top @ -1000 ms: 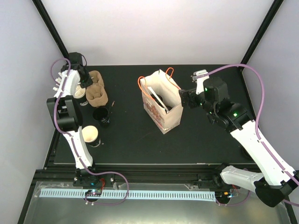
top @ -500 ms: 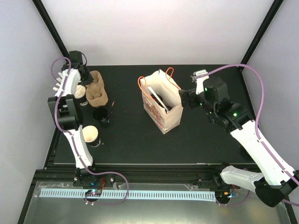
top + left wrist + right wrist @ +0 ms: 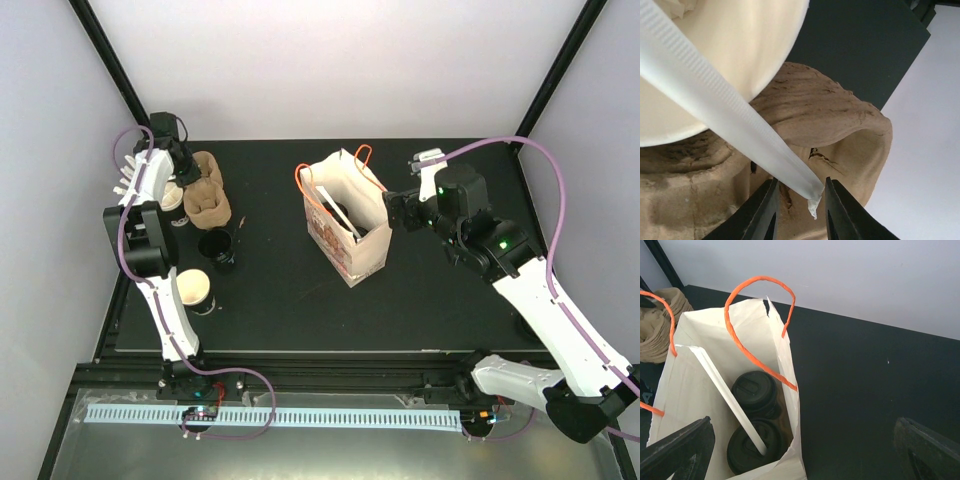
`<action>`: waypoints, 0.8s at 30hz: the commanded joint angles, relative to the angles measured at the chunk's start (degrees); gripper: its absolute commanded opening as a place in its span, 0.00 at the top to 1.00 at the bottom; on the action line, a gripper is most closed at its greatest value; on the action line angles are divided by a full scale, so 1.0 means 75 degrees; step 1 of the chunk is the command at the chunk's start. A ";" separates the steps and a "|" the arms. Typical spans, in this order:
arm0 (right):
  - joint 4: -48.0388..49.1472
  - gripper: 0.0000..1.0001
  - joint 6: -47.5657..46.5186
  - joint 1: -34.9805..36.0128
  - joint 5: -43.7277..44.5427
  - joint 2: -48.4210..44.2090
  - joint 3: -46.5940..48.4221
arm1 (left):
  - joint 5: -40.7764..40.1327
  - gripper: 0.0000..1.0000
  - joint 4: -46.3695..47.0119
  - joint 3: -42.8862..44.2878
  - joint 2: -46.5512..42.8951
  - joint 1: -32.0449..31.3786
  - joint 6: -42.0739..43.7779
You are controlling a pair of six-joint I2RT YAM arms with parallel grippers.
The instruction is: Pack the takeout coffee
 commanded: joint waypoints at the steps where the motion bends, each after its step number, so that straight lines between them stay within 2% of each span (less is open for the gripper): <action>1: 0.0022 0.00 -0.0060 -0.0050 0.0110 0.0007 0.0212 | 0.0111 0.72 0.0049 -0.0066 0.0068 0.0005 -0.0135; 4: 0.0023 0.00 -0.0061 -0.0051 0.0114 0.0024 0.0230 | 0.0117 0.72 0.0063 -0.0058 0.0071 0.0005 -0.0130; 5: 0.0023 0.00 -0.0058 -0.0054 0.0107 0.0025 0.0236 | 0.0097 0.76 0.0066 -0.0052 0.0066 -0.0002 -0.0123; 8: 0.0029 0.00 -0.0067 -0.0051 0.0113 0.0022 0.0239 | 0.0067 0.97 0.0183 -0.0046 0.0031 0.0012 -0.0078; 15: 0.0035 0.00 -0.0063 -0.0044 0.0066 0.0028 0.0250 | 0.0104 0.98 0.0034 0.0206 -0.0226 0.0004 -0.0118; 24: 0.0089 0.00 -0.0011 -0.0051 -0.0101 -0.0063 0.0180 | 0.0016 0.98 -0.0144 -0.0032 -0.0903 -0.0014 -0.0181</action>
